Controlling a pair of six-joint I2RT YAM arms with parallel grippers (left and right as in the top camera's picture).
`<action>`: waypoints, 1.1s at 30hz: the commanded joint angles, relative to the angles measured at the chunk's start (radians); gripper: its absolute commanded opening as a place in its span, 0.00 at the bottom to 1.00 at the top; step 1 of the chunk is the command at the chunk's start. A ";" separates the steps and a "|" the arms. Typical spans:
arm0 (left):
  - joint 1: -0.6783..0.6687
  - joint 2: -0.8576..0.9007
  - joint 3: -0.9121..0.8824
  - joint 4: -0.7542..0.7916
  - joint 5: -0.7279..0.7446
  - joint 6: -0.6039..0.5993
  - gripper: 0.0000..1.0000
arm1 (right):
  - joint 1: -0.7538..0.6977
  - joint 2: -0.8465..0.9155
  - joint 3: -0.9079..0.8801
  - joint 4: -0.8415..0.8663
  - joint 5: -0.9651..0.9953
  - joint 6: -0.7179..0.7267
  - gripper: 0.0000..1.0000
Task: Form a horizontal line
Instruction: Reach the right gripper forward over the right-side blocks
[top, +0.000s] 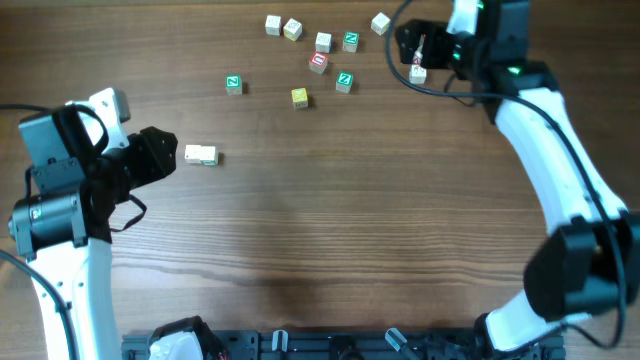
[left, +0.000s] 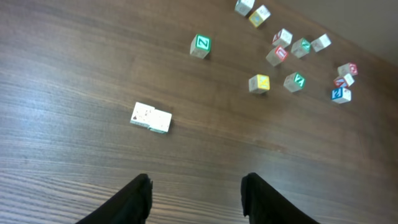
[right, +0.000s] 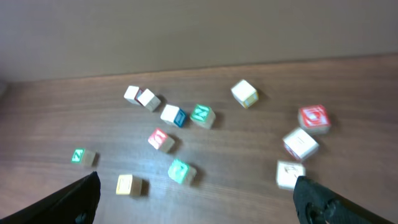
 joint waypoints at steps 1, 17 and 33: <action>0.002 0.036 -0.007 -0.010 0.012 0.006 0.87 | 0.040 0.111 0.077 0.073 0.036 -0.022 0.99; 0.002 0.115 -0.007 -0.013 0.012 0.005 1.00 | 0.164 0.682 0.227 0.560 0.208 0.039 0.93; 0.002 0.115 -0.007 -0.013 0.012 0.005 1.00 | 0.203 0.784 0.283 0.640 0.280 0.037 0.72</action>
